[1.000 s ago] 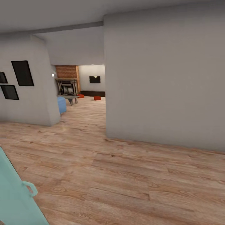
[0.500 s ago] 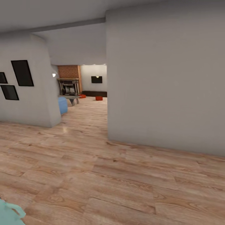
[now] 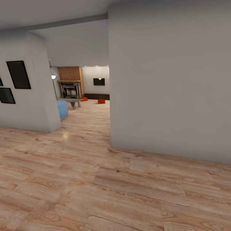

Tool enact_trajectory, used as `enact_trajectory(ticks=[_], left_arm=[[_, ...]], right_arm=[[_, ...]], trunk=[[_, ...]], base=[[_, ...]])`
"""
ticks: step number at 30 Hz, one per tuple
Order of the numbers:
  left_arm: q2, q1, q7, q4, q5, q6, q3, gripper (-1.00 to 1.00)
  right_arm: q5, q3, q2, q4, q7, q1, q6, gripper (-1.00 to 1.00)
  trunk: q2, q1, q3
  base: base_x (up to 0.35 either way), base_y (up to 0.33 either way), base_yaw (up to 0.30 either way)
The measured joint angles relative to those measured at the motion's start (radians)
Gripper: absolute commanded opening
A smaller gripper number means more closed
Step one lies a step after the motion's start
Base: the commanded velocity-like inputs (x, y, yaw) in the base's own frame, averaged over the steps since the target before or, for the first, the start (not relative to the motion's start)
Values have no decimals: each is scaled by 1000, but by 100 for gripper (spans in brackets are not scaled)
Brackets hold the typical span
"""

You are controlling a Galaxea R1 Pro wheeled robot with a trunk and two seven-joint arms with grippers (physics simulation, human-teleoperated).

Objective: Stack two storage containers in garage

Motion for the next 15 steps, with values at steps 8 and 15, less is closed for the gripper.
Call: enact_trajectory(ticks=[8, 15], left_arm=[[6, 0, 2, -15, 0, -1, 4, 100], [3, 0, 10, -16, 0, -4, 6, 100]], right_arm=[[-1, 0, 0, 0, 0, 0, 0, 100], [-1, 0, 0, 0, 0, 0, -1, 100]], trunk=[[0, 0, 0], [0, 0, 0]], base=[[325, 0, 0], [325, 0, 0]])
